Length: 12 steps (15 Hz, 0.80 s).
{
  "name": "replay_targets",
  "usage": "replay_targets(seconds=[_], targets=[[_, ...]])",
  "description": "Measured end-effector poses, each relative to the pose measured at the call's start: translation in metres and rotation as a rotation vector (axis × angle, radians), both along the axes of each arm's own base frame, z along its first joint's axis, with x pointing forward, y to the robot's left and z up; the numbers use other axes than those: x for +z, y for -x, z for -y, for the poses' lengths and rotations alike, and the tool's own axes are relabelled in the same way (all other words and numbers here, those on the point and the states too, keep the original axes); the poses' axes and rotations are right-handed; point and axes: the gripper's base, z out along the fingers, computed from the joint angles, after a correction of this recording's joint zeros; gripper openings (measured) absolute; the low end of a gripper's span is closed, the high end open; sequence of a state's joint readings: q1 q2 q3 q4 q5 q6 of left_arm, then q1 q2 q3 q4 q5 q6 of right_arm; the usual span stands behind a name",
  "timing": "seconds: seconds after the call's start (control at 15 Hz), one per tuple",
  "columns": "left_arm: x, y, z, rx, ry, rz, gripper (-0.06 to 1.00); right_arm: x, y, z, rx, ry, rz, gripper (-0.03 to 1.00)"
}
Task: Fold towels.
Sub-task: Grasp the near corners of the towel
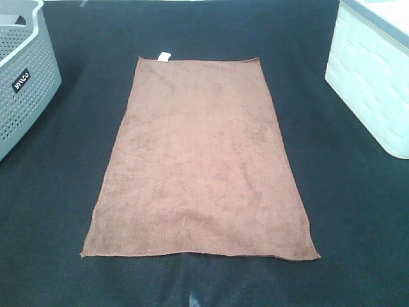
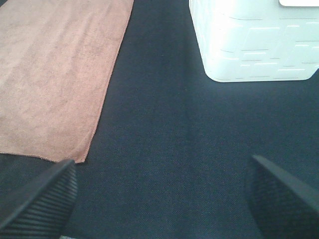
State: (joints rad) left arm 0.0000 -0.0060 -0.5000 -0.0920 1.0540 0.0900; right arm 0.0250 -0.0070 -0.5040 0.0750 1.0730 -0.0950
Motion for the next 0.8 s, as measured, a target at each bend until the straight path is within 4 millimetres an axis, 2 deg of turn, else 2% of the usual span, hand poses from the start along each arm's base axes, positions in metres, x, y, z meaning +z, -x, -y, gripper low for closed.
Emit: replay_targets(seconds=[0.8], targets=[[0.0, 0.0, 0.0, 0.0, 0.0, 0.0, 0.61, 0.0, 0.0, 0.0, 0.0, 0.0, 0.0, 0.85]])
